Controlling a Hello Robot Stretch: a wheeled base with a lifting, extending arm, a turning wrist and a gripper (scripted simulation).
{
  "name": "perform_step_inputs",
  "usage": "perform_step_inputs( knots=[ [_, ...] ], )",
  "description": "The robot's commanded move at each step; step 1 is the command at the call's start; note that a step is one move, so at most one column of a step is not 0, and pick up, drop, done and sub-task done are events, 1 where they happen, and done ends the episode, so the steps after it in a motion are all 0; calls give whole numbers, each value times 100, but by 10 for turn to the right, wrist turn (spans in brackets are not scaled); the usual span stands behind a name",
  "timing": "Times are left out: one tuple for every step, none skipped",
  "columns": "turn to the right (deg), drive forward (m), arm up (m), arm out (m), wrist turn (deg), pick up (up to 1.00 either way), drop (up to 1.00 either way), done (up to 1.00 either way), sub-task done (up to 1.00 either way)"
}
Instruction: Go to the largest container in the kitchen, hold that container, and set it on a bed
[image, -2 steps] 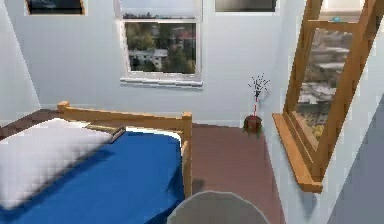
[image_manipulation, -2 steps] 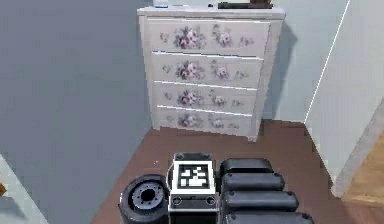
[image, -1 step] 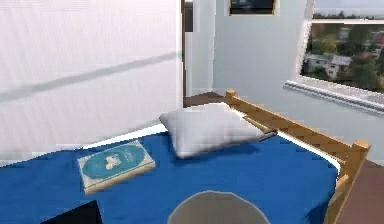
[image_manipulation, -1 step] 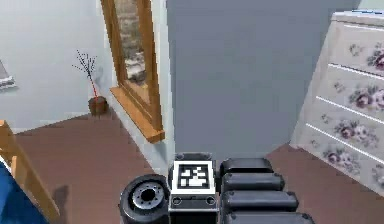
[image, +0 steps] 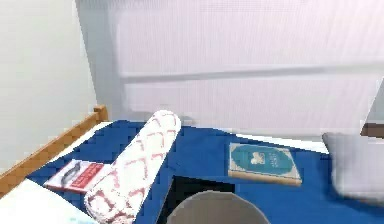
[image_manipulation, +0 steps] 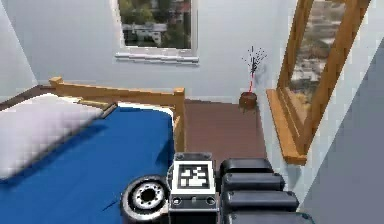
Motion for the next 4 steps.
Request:
perform_step_inputs(
  knots=[
    [-450,0,0,0,0,0,0,0,0],
    [0,0,0,48,0,0,0,0,0],
    [0,0,0,0,450,0,0,0,0],
    [0,0,0,0,210,0,0,0,0]
  ],
)
